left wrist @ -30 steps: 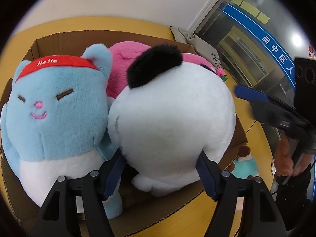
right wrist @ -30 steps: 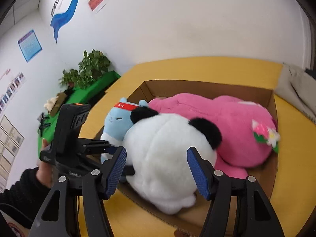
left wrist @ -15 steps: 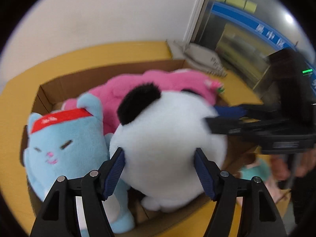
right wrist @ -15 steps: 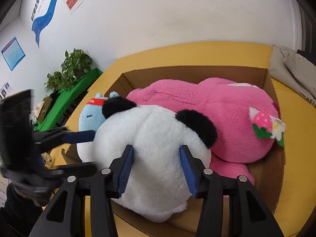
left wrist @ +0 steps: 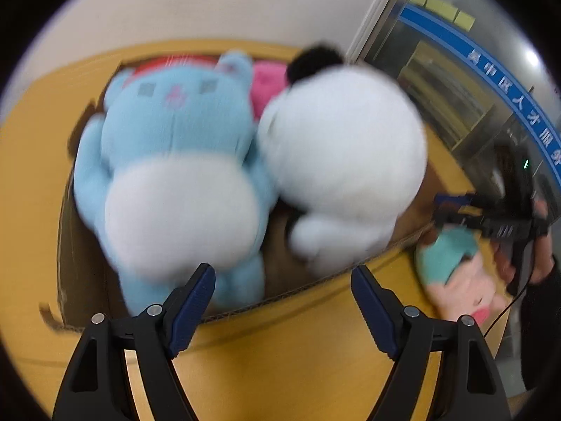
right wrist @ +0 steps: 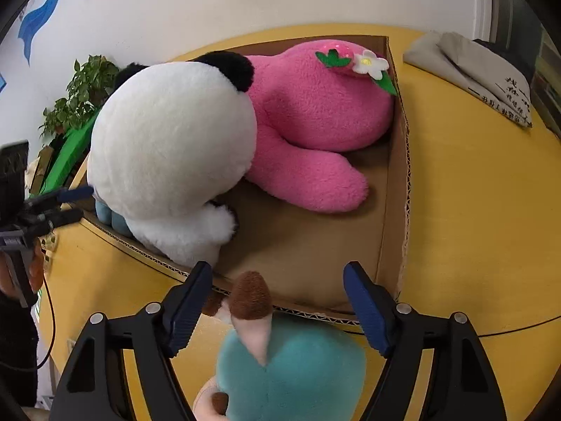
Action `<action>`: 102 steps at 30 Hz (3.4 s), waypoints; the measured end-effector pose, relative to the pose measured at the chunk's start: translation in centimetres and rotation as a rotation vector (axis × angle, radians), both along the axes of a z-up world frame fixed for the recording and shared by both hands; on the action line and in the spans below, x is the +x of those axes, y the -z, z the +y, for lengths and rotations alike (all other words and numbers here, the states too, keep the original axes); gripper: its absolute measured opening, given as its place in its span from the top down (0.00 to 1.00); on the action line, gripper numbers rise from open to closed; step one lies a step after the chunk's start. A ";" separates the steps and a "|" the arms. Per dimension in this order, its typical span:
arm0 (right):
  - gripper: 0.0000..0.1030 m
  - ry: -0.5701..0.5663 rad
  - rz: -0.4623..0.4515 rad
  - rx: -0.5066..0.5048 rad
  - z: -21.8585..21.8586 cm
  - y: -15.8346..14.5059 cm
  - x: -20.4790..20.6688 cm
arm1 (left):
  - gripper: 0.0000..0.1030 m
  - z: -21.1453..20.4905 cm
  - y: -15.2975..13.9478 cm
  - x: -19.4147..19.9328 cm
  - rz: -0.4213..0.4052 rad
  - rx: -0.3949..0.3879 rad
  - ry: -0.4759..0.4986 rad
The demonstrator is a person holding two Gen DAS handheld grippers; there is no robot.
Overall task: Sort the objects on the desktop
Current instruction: 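Move both tools to the teal-and-pink pig plush on the table, then grasp the pig plush with both grippers and lift it, then carry the pig over the box, lower it beside the panda, open both grippers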
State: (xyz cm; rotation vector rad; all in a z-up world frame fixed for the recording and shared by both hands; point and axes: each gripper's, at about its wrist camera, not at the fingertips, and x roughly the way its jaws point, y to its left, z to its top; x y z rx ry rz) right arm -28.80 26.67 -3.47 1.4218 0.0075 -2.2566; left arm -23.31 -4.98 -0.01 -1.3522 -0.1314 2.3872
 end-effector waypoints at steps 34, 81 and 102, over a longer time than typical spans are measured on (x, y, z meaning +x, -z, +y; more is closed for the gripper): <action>0.18 -0.034 0.127 0.009 5.1 2.8 19.0 | 0.23 16.2 3.4 6.4 -0.175 0.376 0.136; 0.30 0.001 0.198 -0.185 5.2 1.7 22.4 | 0.27 17.0 -1.7 7.7 -0.065 0.383 0.178; 0.30 -0.173 0.489 -0.326 6.1 -5.7 3.4 | 0.32 20.0 -11.1 -9.5 0.143 0.149 0.107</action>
